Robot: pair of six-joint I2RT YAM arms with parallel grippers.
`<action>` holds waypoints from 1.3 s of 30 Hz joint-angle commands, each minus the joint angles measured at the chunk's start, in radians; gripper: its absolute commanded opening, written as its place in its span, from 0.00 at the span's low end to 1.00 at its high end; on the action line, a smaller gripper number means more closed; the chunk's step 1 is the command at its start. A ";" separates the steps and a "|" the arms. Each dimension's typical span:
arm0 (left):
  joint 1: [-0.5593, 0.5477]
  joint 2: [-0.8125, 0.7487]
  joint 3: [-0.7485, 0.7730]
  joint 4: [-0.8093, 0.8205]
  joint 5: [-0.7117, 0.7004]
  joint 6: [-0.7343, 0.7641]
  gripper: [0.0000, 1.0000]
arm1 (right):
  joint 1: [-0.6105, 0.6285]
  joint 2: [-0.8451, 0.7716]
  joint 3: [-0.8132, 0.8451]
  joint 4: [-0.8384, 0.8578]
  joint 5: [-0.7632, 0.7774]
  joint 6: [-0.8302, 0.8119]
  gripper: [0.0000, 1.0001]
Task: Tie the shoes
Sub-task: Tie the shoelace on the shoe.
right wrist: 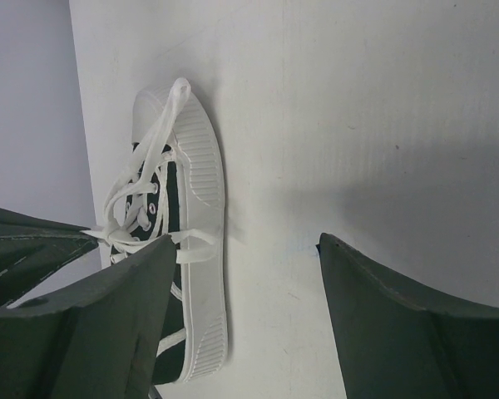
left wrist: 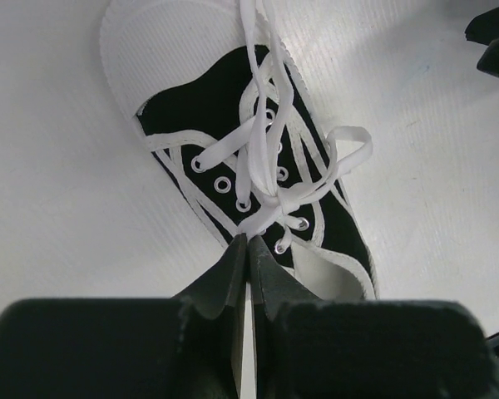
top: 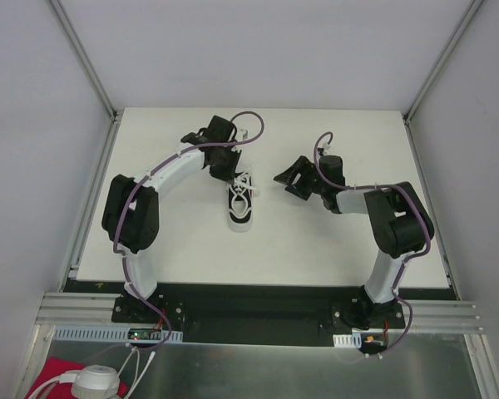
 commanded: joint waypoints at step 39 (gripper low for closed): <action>0.044 -0.054 -0.006 -0.024 0.015 0.006 0.45 | 0.020 0.026 0.038 0.053 -0.018 0.012 0.73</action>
